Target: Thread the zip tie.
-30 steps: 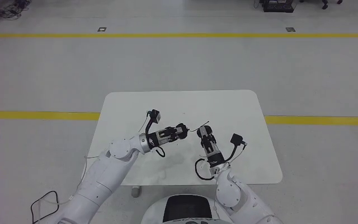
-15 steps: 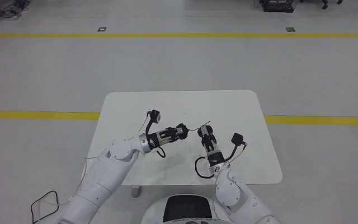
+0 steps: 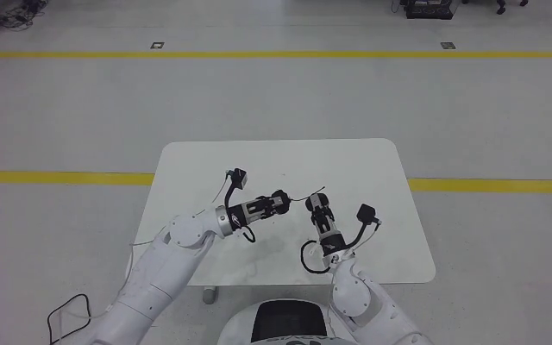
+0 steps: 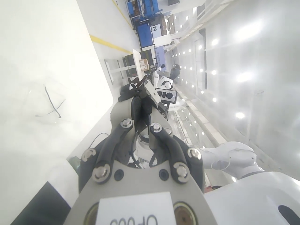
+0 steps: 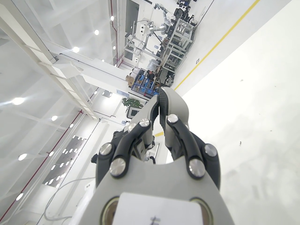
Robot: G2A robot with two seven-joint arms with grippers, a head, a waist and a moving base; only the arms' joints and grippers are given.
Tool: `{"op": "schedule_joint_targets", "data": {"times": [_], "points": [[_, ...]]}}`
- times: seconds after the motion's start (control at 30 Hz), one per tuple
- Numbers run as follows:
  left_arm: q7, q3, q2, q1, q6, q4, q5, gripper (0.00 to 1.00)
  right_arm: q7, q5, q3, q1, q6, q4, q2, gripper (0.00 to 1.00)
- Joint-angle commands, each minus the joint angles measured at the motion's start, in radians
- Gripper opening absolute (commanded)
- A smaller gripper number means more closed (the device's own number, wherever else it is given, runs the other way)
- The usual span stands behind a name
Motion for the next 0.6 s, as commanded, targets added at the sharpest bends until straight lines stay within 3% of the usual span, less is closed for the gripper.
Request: {"op": "schedule_joint_targets", "data": {"times": [0.0,0.57], "points": [[0.002,0.0,0.0,0.001,0.0,-0.002,0.005,0.0,0.007,0.005,0.003,-0.001,0.002,-0.001,-0.002,0.0],[0.032,-0.015,-0.003,0.02,0.0,-0.032,0.055,0.0,0.008,-0.006,0.016,-0.009,0.024,0.0,-0.016,0.0]]}}
